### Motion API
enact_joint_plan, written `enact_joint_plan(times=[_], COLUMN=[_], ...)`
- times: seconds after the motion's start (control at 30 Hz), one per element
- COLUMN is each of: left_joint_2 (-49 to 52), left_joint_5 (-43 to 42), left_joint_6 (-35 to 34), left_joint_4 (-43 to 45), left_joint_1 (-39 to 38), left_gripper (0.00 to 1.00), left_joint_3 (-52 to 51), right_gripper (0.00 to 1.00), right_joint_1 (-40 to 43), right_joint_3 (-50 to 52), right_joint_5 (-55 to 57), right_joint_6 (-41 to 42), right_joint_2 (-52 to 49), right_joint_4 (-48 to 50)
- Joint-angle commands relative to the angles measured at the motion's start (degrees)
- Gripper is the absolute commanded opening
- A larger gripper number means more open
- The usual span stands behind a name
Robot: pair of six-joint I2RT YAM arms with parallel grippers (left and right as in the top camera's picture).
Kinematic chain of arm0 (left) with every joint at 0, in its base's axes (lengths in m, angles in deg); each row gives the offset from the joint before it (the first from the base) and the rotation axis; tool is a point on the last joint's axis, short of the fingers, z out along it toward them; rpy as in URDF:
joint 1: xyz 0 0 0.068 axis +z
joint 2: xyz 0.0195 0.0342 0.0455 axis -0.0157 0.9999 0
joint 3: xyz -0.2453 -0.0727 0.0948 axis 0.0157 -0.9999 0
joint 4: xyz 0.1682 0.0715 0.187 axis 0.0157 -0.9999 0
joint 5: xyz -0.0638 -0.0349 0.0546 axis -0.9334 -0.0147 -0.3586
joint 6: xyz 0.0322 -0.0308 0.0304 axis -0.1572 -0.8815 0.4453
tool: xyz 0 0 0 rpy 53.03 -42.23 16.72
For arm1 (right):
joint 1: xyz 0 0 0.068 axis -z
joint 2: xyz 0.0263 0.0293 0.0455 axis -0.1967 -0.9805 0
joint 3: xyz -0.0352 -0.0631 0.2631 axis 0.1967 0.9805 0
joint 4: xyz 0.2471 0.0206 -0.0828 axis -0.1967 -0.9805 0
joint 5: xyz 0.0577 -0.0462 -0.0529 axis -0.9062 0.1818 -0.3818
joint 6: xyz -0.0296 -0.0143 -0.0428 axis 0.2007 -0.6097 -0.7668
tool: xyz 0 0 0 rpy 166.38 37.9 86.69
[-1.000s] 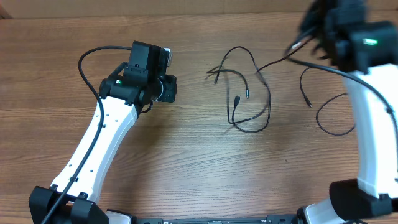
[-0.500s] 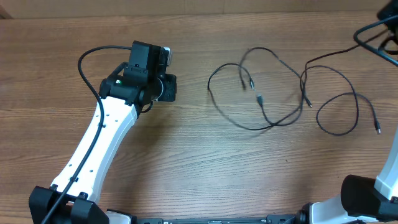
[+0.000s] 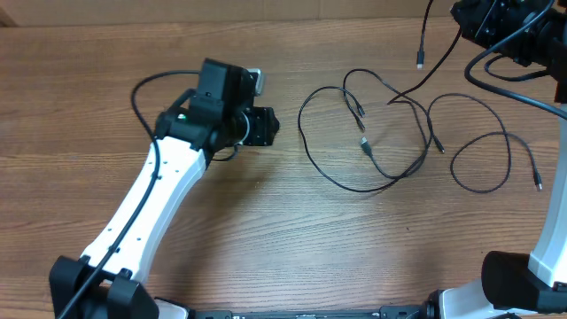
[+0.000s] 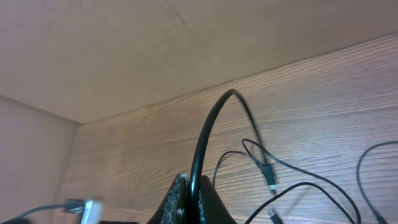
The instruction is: Untangle cables
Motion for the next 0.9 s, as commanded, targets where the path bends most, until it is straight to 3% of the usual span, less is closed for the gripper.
enact_joint_plan(times=[0.0, 0.27, 0.43, 0.63, 0.73, 0.8, 0.87], left_joint_2=[3.8, 13.53, 18.6, 23.06, 25.16, 25.62, 25.31], left_joint_5=[-4.98, -6.1, -8.79, -8.76, -7.39, -5.03, -1.84], left_joint_6=[-9.07, -24.37, -29.2, -29.62, -29.55, -28.74, -26.62], left_joint_4=[-0.52, 1.81, 8.48, 17.9, 18.73, 17.7, 16.24], left_joint_1=[-1.9, -7.45, -10.45, -13.2, -13.79, -13.64, -12.68], left_gripper=[0.53, 0.61, 0.61, 0.6, 0.47, 0.07, 0.04], left_joint_3=[0.2, 0.22, 0.22, 0.22, 0.22, 0.22, 0.24], right_gripper=[0.04, 0.04, 0.04, 0.04, 0.04, 0.04, 0.04], right_joint_1=[0.17, 0.17, 0.17, 0.17, 0.17, 0.17, 0.17], right_joint_3=[-1.2, -1.2, -1.18, -1.2, -1.2, -1.2, -1.2], right_joint_5=[-2.36, -2.34, -2.34, -2.32, -2.32, -0.92, 2.05], right_joint_6=[-0.92, -0.94, -0.94, -0.94, -0.94, -0.94, -0.9], right_joint_2=[0.0, 0.0, 0.0, 0.0, 0.0, 0.0, 0.0], right_joint_4=[0.37, 0.09, 0.0, -0.09, -0.28, -0.61, -1.11])
